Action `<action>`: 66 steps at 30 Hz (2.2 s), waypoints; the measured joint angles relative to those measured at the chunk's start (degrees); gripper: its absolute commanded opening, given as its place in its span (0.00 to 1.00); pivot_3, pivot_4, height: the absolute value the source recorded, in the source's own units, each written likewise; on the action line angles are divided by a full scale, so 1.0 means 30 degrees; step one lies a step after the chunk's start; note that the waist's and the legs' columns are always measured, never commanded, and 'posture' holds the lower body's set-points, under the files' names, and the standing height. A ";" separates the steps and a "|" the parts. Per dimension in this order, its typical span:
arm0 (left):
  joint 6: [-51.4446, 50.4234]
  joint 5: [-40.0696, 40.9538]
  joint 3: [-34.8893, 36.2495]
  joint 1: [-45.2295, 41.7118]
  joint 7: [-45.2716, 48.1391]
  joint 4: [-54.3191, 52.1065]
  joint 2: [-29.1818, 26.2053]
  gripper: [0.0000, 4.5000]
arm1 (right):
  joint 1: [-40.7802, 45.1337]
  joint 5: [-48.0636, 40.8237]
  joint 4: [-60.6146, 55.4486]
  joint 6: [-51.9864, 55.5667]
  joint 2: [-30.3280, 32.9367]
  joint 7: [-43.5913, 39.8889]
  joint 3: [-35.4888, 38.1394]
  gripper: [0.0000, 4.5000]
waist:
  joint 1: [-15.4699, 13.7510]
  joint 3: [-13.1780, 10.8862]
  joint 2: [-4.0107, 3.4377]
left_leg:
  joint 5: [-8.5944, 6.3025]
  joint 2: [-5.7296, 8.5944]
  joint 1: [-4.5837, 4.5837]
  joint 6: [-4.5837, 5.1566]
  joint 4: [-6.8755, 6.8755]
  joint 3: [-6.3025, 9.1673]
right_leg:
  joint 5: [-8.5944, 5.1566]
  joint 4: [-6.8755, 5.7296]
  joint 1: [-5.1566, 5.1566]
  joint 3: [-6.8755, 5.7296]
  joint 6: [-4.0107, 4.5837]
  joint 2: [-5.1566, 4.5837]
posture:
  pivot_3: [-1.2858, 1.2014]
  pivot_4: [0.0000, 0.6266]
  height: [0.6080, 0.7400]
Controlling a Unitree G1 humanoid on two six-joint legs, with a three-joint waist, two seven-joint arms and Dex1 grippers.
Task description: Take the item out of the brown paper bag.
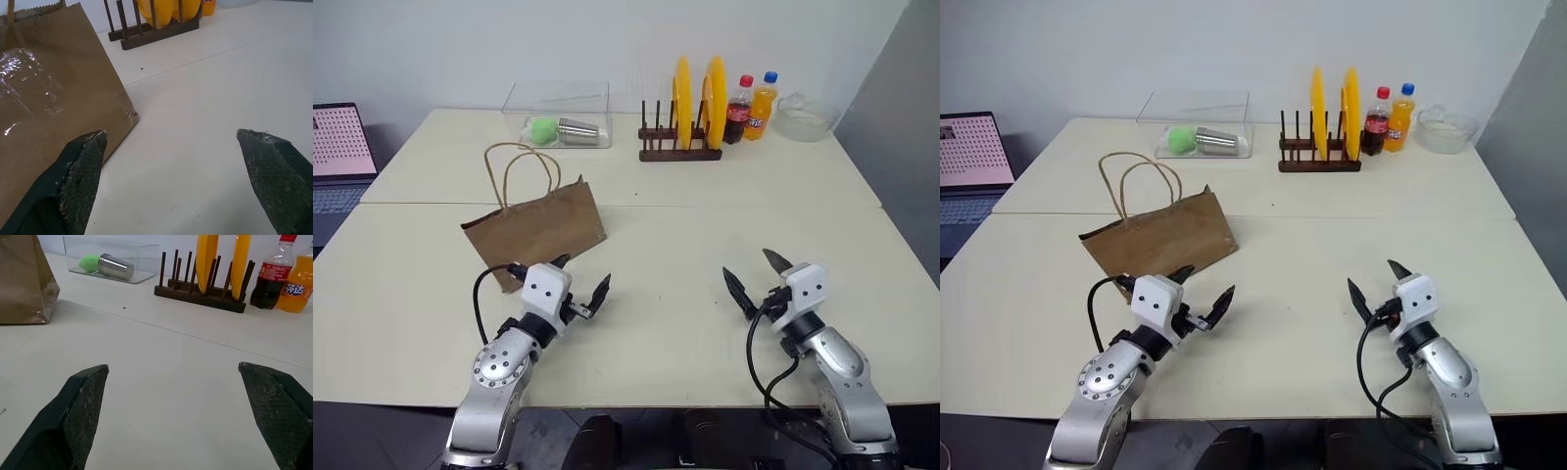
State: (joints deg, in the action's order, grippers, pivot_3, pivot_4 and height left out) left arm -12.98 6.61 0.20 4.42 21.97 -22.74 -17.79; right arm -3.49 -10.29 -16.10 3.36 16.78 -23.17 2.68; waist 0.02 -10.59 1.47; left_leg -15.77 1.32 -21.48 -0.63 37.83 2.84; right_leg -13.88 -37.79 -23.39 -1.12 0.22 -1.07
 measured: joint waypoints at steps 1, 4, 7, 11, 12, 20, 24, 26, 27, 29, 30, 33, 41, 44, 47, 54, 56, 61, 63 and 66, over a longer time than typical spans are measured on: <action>0.0025 0.0000 0.0000 0.0000 0.0024 0.0000 -0.0004 0.99 | -0.0001 0.0000 0.0056 -0.0046 -0.0010 -0.0040 0.0000 1.00 | 0.0000 0.0000 0.0000 | 0.0000 0.0000 0.0000 0.0000 0.0000 -0.0001 | 0.0000 0.0000 0.0000 0.0001 0.0000 0.0000 | 0.52 0.24 1.00; 0.0195 -0.0005 -0.0012 0.0001 0.0049 -0.0049 -0.0009 0.99 | -0.0001 0.0001 0.0123 -0.0129 -0.0038 -0.0138 -0.0003 1.00 | -0.0001 0.0000 0.0000 | 0.0000 0.0000 0.0001 0.0000 0.0000 0.0002 | 0.0000 0.0000 0.0000 -0.0001 0.0000 0.0000 | 0.52 0.24 1.00; 0.0229 -0.0030 -0.0048 0.0003 0.0035 -0.0112 -0.0018 0.99 | 0.0000 0.0001 0.0239 -0.0182 -0.0060 -0.0158 -0.0003 1.00 | -0.0001 0.0000 0.0000 | 0.0000 -0.0001 0.0001 0.0000 0.0000 0.0000 | 0.0000 0.0000 0.0000 0.0001 0.0000 0.0000 | 0.52 0.24 1.00; 0.0229 -0.0031 -0.0290 0.0039 0.0051 -0.0112 -0.0049 0.99 | -0.0002 0.0001 0.0249 -0.0237 -0.0074 -0.0163 -0.0003 1.00 | -0.0001 0.0000 -0.0001 | 0.0000 0.0000 0.0001 0.0000 0.0000 0.0002 | 0.0000 -0.0001 0.0000 0.0001 0.0000 0.0000 | 0.52 0.24 1.00; 0.0229 -0.0038 -0.0328 0.0046 0.0051 -0.0112 -0.0052 0.99 | -0.0003 0.0001 0.0249 -0.0255 -0.0083 -0.0165 -0.0003 1.00 | 0.0000 0.0000 0.0000 | 0.0000 0.0000 0.0001 0.0000 0.0000 0.0002 | 0.0000 0.0000 0.0000 0.0000 0.0000 0.0000 | 0.52 0.24 1.00; 0.0249 -0.0134 -0.0336 0.0040 -0.0030 -0.0112 -0.0164 0.99 | -0.0003 0.0015 0.0344 -0.0428 -0.0099 -0.0196 -0.0089 1.00 | -0.0001 0.0000 0.0000 | 0.0000 0.0000 0.0001 0.0000 0.0000 0.0002 | 0.0000 0.0000 0.0000 0.0001 0.0000 0.0000 | 0.52 0.24 1.00; 0.0241 -0.0373 -0.0298 0.0041 -0.0350 -0.0112 -0.0154 0.99 | 0.0044 0.0009 0.0503 -0.0452 -0.0036 -0.0604 -0.0306 1.00 | 0.0001 -0.0001 -0.0001 | 0.0000 0.0000 0.0001 0.0000 0.0000 0.0002 | 0.0000 0.0000 0.0000 0.0001 0.0000 0.0000 | 0.52 0.24 1.00; 0.0235 -0.0425 -0.0224 0.0052 -0.0519 -0.0113 -0.0150 0.99 | 0.0106 0.0016 0.0551 -0.0484 -0.0009 -0.0695 -0.0466 1.00 | 0.0001 -0.0001 -0.0001 | 0.0000 0.0000 0.0002 0.0000 0.0000 0.0002 | 0.0000 0.0000 0.0000 0.0000 0.0000 0.0000 | 0.52 0.24 1.00; 0.0234 -0.0434 -0.0173 0.0072 -0.0578 -0.0116 -0.0149 0.99 | 0.0145 0.0023 0.0566 -0.0501 -0.0009 -0.0762 -0.0574 1.00 | 0.0001 -0.0001 -0.0001 | 0.0000 0.0000 0.0002 0.0000 0.0000 0.0003 | 0.0000 0.0000 0.0000 0.0000 0.0000 0.0000 | 0.52 0.24 1.00; 0.0206 -0.0439 0.0007 0.0183 -0.0857 -0.0167 -0.0127 0.99 | 0.0317 0.0003 0.0580 -0.0510 0.0064 -0.1006 -0.0702 1.00 | 0.0004 -0.0002 -0.0002 | 0.0000 0.0000 0.0002 0.0000 0.0000 0.0003 | 0.0000 -0.0001 0.0000 0.0000 0.0000 0.0000 | 0.52 0.24 1.00; 0.0169 -0.0445 0.0130 0.0259 -0.0946 -0.0273 -0.0131 0.99 | 0.0448 -0.0034 0.0542 -0.0424 0.0232 -0.1220 -0.0805 1.00 | 0.0008 -0.0002 -0.0003 | 0.0000 0.0000 0.0002 0.0000 0.0000 0.0002 | 0.0000 0.0000 0.0000 0.0001 0.0000 0.0000 | 0.52 0.24 1.00; -0.0199 -0.0164 0.0805 0.0450 -0.1098 -0.1001 -0.0202 0.99 | 0.1041 -0.0921 -0.0306 0.0595 0.0932 -0.2389 -0.1309 1.00 | 0.0011 -0.0006 -0.0009 | 0.0000 -0.0001 0.0002 0.0000 -0.0001 0.0008 | 0.0000 -0.0001 -0.0001 -0.0002 0.0000 0.0000 | 0.52 0.24 1.00; -0.2873 0.3784 0.4799 -0.0713 0.0653 -0.2177 -0.2760 0.99 | 0.5397 -0.4558 -0.3644 0.4242 0.3875 -0.6806 -0.2780 1.00 | 0.0034 -0.0028 -0.0024 | 0.0000 -0.0002 -0.0019 0.0000 0.0003 0.0040 | 0.0000 0.0021 -0.0004 -0.0044 0.0000 0.0003 | 0.52 0.24 1.00; -0.4396 0.6125 0.6789 -0.1344 0.1799 -0.2108 -0.4549 0.99 | 0.6458 -0.5326 -0.3684 0.5051 0.4353 -0.7780 -0.2827 1.00 | 0.0023 -0.0037 -0.0010 | 0.0000 -0.0002 -0.0053 0.0000 0.0010 0.0068 | 0.0001 0.0022 -0.0026 -0.0064 0.0002 0.0002 | 0.52 0.24 1.00; -0.5761 0.8173 0.8881 -0.2629 0.3020 -0.1354 -0.6648 0.99 | 0.6984 -0.5454 -0.3573 0.5285 0.4477 -0.8248 -0.2847 1.00 | 0.0016 -0.0036 -0.0012 | 0.0001 0.0000 -0.0056 -0.0001 0.0015 0.0088 | 0.0000 0.0020 -0.0023 -0.0087 0.0003 0.0000 | 0.52 0.24 1.00; -0.6815 0.9317 0.8417 -0.5791 0.7294 0.4191 -1.0351 0.99 | 0.7681 -0.5239 -0.3247 0.5364 0.5012 -0.9193 -0.3211 1.00 | 0.0017 -0.0046 -0.0022 | 0.0002 0.0003 -0.0068 -0.0002 0.0015 0.0082 | 0.0002 0.0013 -0.0047 -0.0084 0.0006 0.0000 | 0.52 0.24 1.00; -0.6714 0.9150 0.7897 -0.7083 0.8146 0.5837 -1.0894 0.99 | 0.7866 -0.5255 -0.3342 0.5564 0.5295 -0.9246 -0.3175 1.00 | 0.0015 -0.0048 -0.0025 | 0.0001 0.0004 -0.0078 -0.0002 0.0013 0.0079 | 0.0001 0.0017 -0.0054 -0.0081 0.0007 -0.0002 | 0.52 0.24 1.00; -0.5617 0.7777 0.5658 -0.9928 1.0386 1.0134 -1.1566 0.99 | 0.8088 -0.5628 -0.4254 0.6353 0.5750 -0.9294 -0.3077 1.00 | 0.0024 -0.0048 -0.0025 | 0.0001 0.0003 -0.0118 -0.0004 0.0009 0.0070 | 0.0003 0.0022 -0.0096 -0.0069 0.0009 -0.0007 | 0.52 0.24 1.00; -0.5043 0.7165 0.4734 -1.1060 1.1118 1.1605 -1.1551 0.99 | 0.8174 -0.5958 -0.4664 0.6707 0.5838 -0.9253 -0.3014 1.00 | 0.0024 -0.0049 -0.0022 | 0.0002 0.0004 -0.0149 -0.0004 0.0013 0.0071 | 0.0007 0.0013 -0.0127 -0.0068 0.0011 -0.0007 | 0.52 0.24 1.00; -0.3878 0.6131 0.3677 -1.3263 1.1858 1.4175 -1.1374 0.99 | 0.8313 -0.6153 -0.5206 0.7261 0.6057 -0.9154 -0.2878 1.00 | 0.0017 -0.0051 -0.0017 | 0.0003 0.0004 -0.0154 -0.0004 0.0015 0.0068 | 0.0007 0.0006 -0.0133 -0.0068 0.0011 -0.0008 | 0.52 0.24 1.00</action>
State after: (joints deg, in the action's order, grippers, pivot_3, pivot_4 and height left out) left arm -24.62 25.00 11.23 -35.36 57.54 19.78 -51.91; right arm 21.45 -28.76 -31.72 25.14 34.95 -50.63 -5.96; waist 0.07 -10.74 1.42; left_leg -15.76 1.34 -21.94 -0.65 37.88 3.04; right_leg -13.86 -37.78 -23.79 -1.33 0.25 -1.09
